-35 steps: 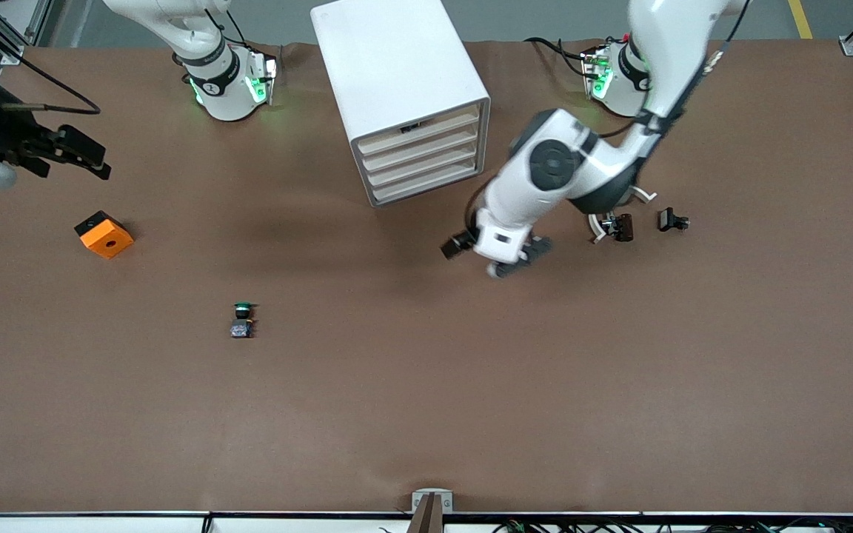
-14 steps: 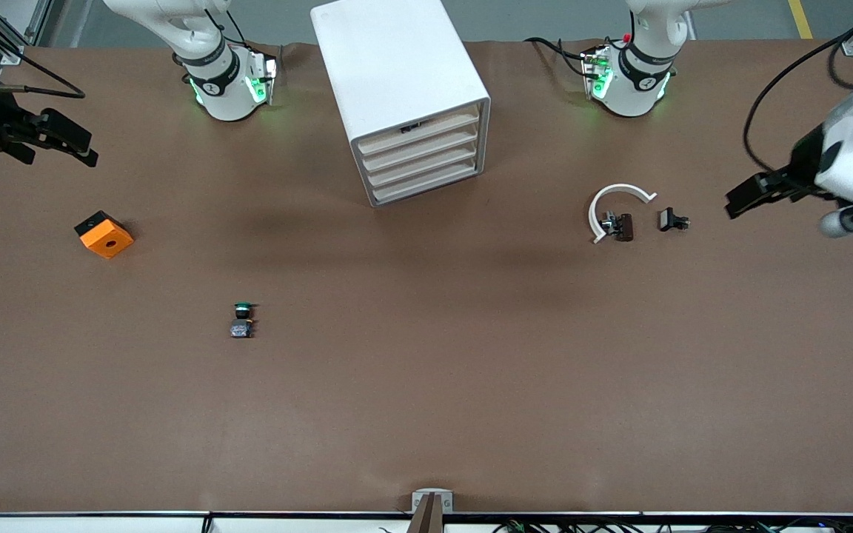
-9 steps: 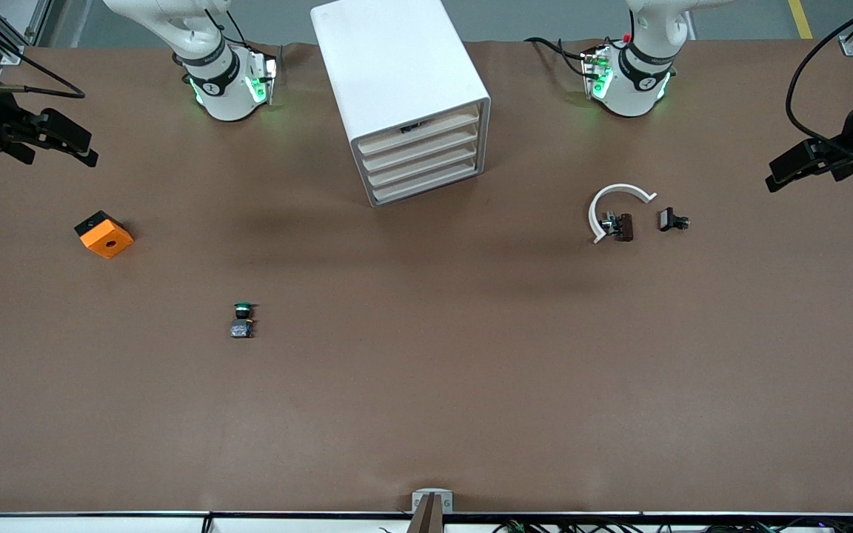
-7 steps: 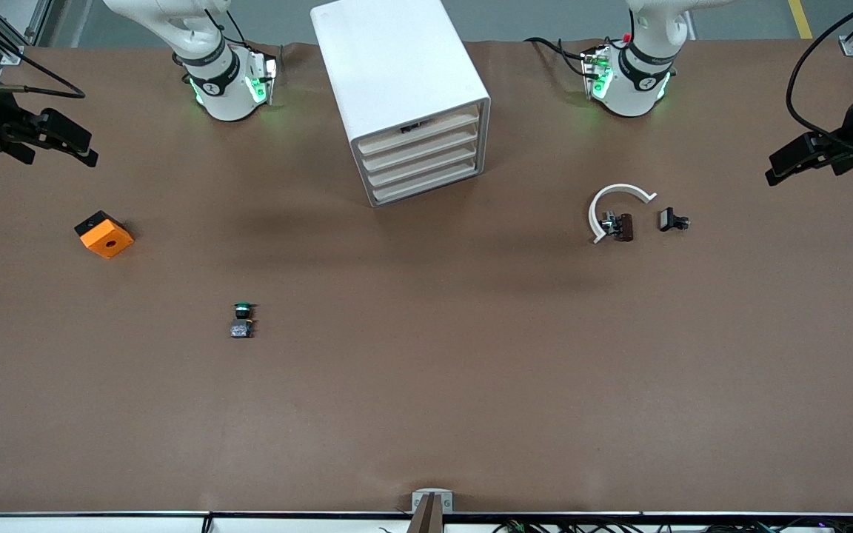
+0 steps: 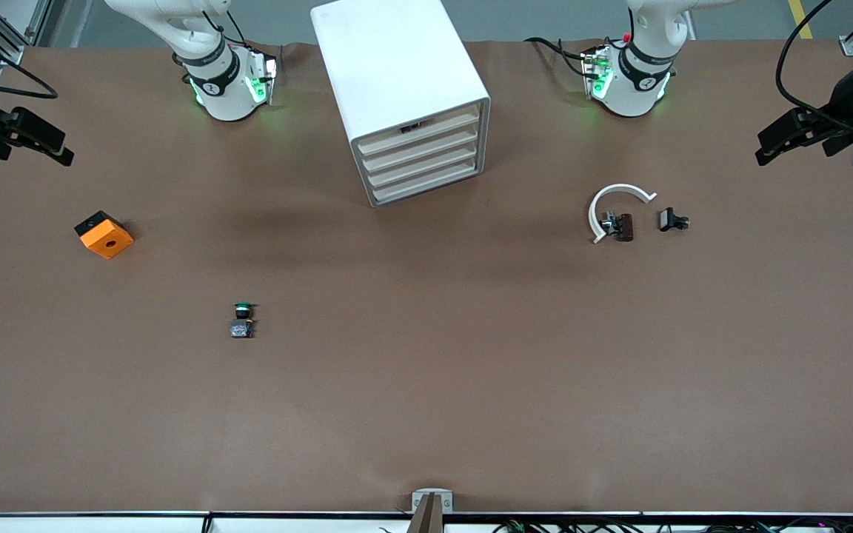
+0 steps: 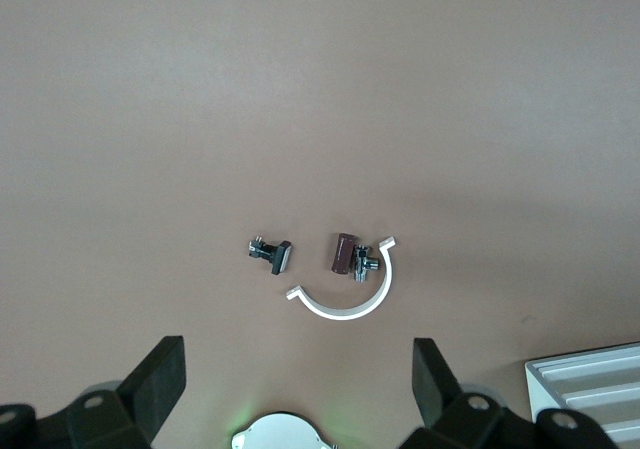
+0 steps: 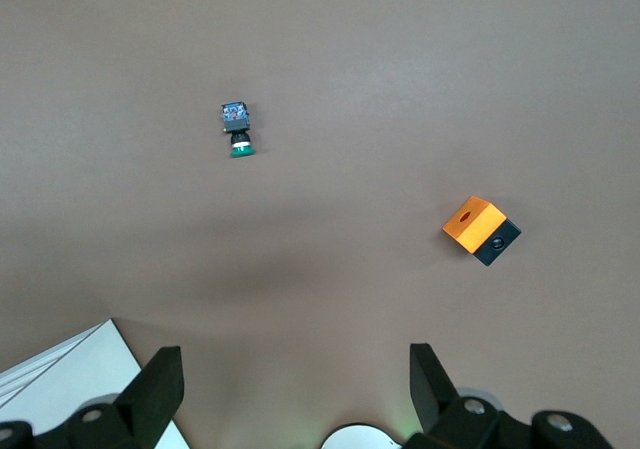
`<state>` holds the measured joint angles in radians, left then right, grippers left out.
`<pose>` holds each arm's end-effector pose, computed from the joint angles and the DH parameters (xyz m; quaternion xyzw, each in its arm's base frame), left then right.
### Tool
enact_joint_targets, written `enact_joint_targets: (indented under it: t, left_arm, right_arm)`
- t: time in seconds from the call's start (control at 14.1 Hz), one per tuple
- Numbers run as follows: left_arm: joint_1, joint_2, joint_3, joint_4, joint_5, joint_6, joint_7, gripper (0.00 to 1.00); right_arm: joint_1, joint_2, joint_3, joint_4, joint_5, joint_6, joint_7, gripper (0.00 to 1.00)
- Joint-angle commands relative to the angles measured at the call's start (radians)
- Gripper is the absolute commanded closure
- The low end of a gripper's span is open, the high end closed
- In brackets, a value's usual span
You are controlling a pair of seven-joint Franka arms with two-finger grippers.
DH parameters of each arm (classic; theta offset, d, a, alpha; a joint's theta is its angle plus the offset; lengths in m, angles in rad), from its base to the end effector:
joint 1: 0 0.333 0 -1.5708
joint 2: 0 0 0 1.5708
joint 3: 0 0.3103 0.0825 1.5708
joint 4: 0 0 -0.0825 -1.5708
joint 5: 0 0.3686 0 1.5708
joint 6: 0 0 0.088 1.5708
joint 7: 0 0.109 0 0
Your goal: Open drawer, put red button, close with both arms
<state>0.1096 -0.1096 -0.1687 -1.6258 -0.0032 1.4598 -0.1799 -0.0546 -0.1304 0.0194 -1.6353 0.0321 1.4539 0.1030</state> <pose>0.4926 -0.0347 0.6383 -0.9977 -0.0610 0.0279 0.0110 0.4860 -0.0126 0.6447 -0.9973 0.0677 0.0260 0.0139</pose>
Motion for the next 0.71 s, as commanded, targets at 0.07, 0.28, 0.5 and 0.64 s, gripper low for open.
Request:
enact_joint_targets:
  t: [0.07,0.28,0.5,0.64]
  left_arm:
    - [-0.002,-0.009,0.005,-0.008,-0.011,-0.001,0.013,0.00]
    - [-0.002,-0.002,0.005,0.004,-0.011,-0.001,-0.001,0.00]
    - [-0.002,-0.001,0.005,0.006,-0.009,-0.001,-0.004,0.00]
    - [-0.002,-0.001,0.005,0.006,-0.007,-0.001,-0.004,0.00]
  right_arm:
    - [-0.013,0.008,0.014,0.025,-0.009,-0.020,-0.008,0.00]
    - [-0.013,0.008,0.014,0.025,-0.009,-0.018,-0.008,0.00]
    - [-0.011,0.009,0.014,0.025,-0.009,-0.017,-0.008,0.00]
    - [-0.011,0.009,0.014,0.025,-0.009,-0.017,-0.008,0.00]
